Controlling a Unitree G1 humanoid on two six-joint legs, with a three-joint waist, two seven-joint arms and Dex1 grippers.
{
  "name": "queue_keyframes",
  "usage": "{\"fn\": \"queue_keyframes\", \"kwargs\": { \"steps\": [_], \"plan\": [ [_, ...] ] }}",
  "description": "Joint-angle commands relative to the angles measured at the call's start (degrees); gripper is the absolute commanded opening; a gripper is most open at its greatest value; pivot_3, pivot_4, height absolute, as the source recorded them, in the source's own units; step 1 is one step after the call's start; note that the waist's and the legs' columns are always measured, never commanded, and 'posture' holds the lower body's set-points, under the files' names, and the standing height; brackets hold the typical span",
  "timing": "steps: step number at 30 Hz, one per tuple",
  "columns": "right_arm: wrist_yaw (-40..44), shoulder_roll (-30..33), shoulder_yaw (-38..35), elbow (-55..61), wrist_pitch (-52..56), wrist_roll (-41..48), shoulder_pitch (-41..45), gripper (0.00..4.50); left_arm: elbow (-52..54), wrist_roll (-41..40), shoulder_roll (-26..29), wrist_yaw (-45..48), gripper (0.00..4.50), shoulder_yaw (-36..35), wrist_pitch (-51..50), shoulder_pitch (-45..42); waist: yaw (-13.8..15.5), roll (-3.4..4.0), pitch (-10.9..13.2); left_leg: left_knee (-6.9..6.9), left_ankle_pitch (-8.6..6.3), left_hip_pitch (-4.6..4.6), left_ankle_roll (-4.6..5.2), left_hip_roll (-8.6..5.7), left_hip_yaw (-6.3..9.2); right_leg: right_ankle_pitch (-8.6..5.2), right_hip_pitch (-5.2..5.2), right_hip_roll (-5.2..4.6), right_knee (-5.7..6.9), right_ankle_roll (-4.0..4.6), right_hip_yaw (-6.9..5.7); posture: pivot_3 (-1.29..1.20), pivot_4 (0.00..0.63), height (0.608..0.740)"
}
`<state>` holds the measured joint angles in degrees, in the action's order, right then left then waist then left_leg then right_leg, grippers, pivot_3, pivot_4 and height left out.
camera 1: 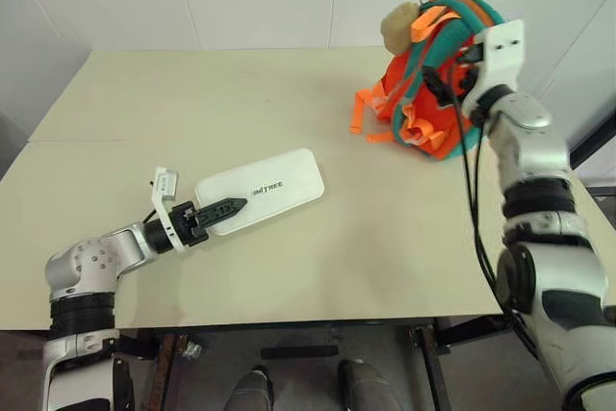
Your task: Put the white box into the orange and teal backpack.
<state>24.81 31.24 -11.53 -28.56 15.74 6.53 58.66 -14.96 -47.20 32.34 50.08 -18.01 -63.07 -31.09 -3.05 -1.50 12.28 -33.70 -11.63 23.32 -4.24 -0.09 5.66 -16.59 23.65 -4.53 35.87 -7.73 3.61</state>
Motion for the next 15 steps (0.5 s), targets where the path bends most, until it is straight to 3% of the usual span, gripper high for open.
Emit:
{"fn": "queue_keyframes", "kwargs": {
  "steps": [1, 8, 15],
  "plan": [
    [-0.7, 3.0, -2.7, 18.6, 10.3, 3.0, -5.4, 4.50, -1.3, 0.4, 0.7, 2.9, 1.27, 1.3, 1.5, -1.9, -0.1, 0.01, 0.0, -0.04, -0.01, -0.01, 0.01, 0.00, -0.06, 0.00, 0.00, -0.01, 0.01, 0.00, 0.04, 0.00, 0.150, 0.740],
    [-2.1, 5.3, -6.3, 29.7, 20.7, 6.4, -11.6, 4.50, -3.2, 0.9, 1.0, 4.3, 1.27, 2.5, 2.6, -2.8, 0.1, 0.01, 0.0, -0.17, 0.02, -0.07, 0.09, 0.00, -0.10, 0.04, -0.06, -0.01, 0.08, 0.06, 0.06, 0.00, 0.150, 0.740],
    [1.3, 7.7, -2.7, 14.5, 11.7, 3.4, -9.6, 4.50, -3.0, 0.9, 0.7, 4.3, 1.27, 2.4, 3.2, -2.1, 0.1, 0.00, 0.0, -0.21, 0.02, -0.07, 0.10, -0.02, -0.11, 0.07, -0.13, -0.02, -0.01, 0.03, 0.06, 0.00, 0.150, 0.740]
  ]
}}
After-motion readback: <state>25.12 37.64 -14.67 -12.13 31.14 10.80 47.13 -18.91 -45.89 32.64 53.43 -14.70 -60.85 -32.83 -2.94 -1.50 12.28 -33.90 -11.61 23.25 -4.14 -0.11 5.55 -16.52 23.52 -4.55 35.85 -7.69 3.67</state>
